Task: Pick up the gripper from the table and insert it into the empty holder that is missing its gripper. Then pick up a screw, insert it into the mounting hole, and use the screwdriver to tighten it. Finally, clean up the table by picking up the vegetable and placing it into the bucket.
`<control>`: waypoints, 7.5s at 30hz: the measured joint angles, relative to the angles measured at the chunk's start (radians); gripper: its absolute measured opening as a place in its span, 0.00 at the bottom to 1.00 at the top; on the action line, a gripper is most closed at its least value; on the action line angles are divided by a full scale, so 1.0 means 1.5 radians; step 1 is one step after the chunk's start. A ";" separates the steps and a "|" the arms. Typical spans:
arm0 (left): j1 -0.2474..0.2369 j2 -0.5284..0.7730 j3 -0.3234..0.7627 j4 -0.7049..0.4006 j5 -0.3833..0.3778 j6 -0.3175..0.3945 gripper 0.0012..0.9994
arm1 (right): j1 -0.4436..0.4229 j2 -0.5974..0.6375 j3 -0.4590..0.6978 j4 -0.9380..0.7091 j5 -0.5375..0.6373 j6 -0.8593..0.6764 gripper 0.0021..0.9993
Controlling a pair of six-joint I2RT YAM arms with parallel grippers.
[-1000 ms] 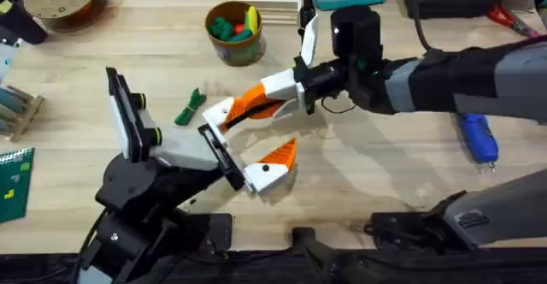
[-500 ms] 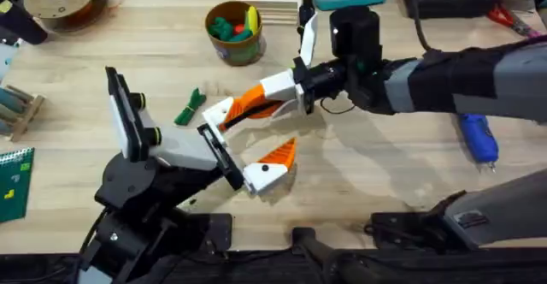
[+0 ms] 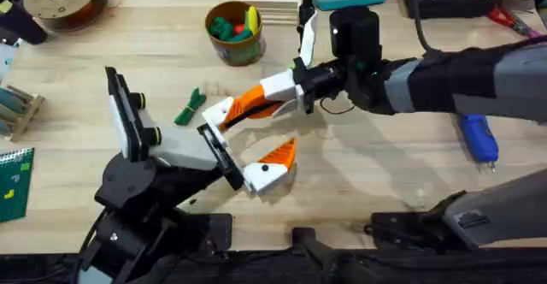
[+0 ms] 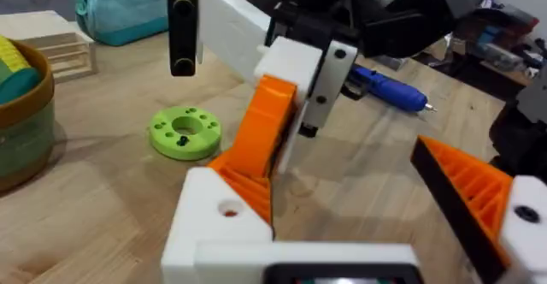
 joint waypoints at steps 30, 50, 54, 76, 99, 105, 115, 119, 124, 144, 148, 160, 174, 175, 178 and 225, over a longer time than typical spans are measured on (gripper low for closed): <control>-0.007 0.000 0.000 0.001 0.044 0.026 0.99 | 0.003 0.013 -0.001 -0.013 -0.031 -0.018 0.53; -0.013 0.000 0.000 0.000 0.095 0.026 0.99 | -0.053 0.013 -0.001 -0.010 0.008 -0.037 0.90; -0.013 0.000 0.000 0.000 0.095 0.026 0.99 | -0.105 0.013 0.011 -0.016 0.055 -0.069 0.90; -0.013 0.000 0.000 0.000 0.095 0.026 0.99 | -0.007 0.027 0.440 -0.846 0.734 -0.689 0.91; -0.013 0.000 0.000 0.000 0.095 0.026 0.99 | 0.032 0.131 0.440 -0.828 0.820 -0.782 0.28; -0.013 0.000 0.000 0.000 0.095 0.026 0.99 | 0.032 0.135 0.440 -0.827 0.820 -0.781 0.26; -0.013 0.000 0.000 0.000 0.095 0.026 0.99 | 0.032 0.150 0.440 -0.826 0.819 -0.781 0.23; -0.013 0.000 0.000 0.000 0.095 0.026 0.99 | 0.032 0.150 0.440 -0.826 0.820 -0.782 0.17; -0.013 0.000 0.000 0.000 0.095 0.026 0.99 | 0.032 0.151 0.440 -0.825 0.828 -0.781 0.01; -0.013 0.000 0.000 0.000 0.095 0.026 0.99 | 0.032 0.088 0.470 -0.892 0.829 -0.781 0.01; -0.013 0.000 0.000 0.000 0.095 0.026 0.99 | 0.033 0.033 0.512 -0.953 0.829 -0.781 0.01; -0.013 0.000 0.000 0.000 0.095 0.026 0.99 | 0.197 -0.097 0.602 -1.089 0.829 -0.777 0.01; -0.013 0.000 0.000 0.000 0.095 0.026 0.99 | 0.312 -0.103 0.605 -1.097 0.796 -0.710 0.01; -0.013 0.000 0.000 0.000 0.095 0.026 0.99 | 0.313 -0.102 0.605 -1.096 0.796 -0.708 0.01; -0.013 0.000 0.000 0.000 0.095 0.026 0.99 | 0.314 -0.092 0.605 -1.090 0.795 -0.699 0.01; -0.012 0.000 0.000 -0.001 0.093 0.021 0.99 | 0.314 -0.023 0.605 -1.053 0.749 -0.691 0.01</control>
